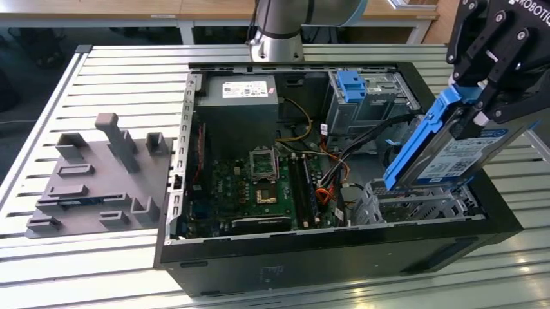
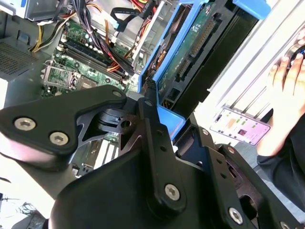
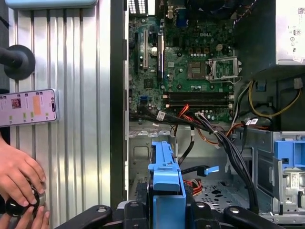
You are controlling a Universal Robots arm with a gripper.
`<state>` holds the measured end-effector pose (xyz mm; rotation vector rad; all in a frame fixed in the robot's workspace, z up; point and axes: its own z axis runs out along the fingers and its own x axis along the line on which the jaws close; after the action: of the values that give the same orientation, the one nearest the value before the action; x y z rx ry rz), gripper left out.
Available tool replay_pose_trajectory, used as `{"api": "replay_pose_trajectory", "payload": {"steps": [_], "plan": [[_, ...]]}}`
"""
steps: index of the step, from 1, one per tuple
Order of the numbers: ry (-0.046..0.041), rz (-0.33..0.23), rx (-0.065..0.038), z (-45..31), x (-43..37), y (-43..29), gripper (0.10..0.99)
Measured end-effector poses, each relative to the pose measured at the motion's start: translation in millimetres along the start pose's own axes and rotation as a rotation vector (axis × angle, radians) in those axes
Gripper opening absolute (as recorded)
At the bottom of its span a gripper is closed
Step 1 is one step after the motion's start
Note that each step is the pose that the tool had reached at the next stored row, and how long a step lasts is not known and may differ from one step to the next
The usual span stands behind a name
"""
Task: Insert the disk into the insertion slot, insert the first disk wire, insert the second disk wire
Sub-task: 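Insert the disk into the insertion slot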
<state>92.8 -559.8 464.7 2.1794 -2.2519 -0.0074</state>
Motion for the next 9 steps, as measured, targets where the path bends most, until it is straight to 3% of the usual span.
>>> {"api": "replay_pose_trajectory", "payload": {"steps": [4, 9], "plan": [[-0.0004, -0.001, 0.013, 3.7, -0.3, 3.9, 0.365], [-0.0006, -0.001, 0.017, 6.3, -1.4, 7.9, 0.365]]}}
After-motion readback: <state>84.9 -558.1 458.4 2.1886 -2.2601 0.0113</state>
